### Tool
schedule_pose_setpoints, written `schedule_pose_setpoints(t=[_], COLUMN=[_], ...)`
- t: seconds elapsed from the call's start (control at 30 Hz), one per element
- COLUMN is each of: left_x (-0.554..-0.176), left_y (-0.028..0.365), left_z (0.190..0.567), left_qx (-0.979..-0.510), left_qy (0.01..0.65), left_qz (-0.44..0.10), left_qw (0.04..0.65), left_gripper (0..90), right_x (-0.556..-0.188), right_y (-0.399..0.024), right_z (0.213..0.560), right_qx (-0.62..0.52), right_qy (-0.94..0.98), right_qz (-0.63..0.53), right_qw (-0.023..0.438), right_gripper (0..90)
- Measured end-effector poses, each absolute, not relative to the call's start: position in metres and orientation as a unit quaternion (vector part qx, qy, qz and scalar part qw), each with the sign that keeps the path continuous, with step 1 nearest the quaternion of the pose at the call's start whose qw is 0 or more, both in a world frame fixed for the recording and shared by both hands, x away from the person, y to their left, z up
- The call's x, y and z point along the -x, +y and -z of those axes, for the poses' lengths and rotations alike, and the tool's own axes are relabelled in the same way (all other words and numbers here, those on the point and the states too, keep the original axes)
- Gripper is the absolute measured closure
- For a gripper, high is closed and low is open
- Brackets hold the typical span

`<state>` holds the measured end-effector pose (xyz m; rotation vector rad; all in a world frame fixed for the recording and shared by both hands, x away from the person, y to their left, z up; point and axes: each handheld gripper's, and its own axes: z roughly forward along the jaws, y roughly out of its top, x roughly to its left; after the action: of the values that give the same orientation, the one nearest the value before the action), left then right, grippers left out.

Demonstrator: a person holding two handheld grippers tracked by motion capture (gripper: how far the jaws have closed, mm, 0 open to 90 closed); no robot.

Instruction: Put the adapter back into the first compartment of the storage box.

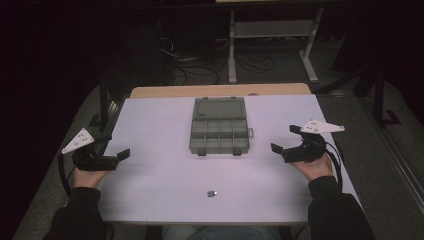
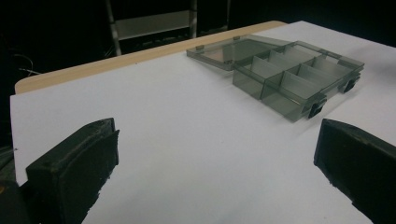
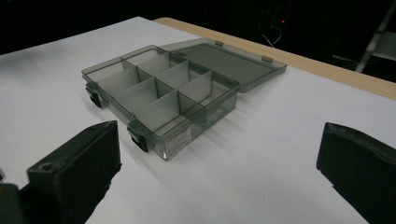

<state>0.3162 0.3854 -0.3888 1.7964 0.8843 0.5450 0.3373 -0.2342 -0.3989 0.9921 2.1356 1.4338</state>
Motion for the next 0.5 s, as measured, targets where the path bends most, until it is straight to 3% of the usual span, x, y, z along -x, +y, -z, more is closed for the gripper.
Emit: schedule_pose_setpoints(t=[0.5], left_x=[-0.314], left_y=[0.3782], left_z=[0.3889], left_qx=[-0.757], left_qy=[0.349], left_qz=[-0.217], left_qw=[0.508], left_gripper=[0.0], right_x=[-0.3347], right_y=[-0.2306], right_z=[0.4011], right_qx=[-0.346], right_qy=[0.776], right_qz=[-0.492], right_qw=[0.19], right_gripper=[0.0])
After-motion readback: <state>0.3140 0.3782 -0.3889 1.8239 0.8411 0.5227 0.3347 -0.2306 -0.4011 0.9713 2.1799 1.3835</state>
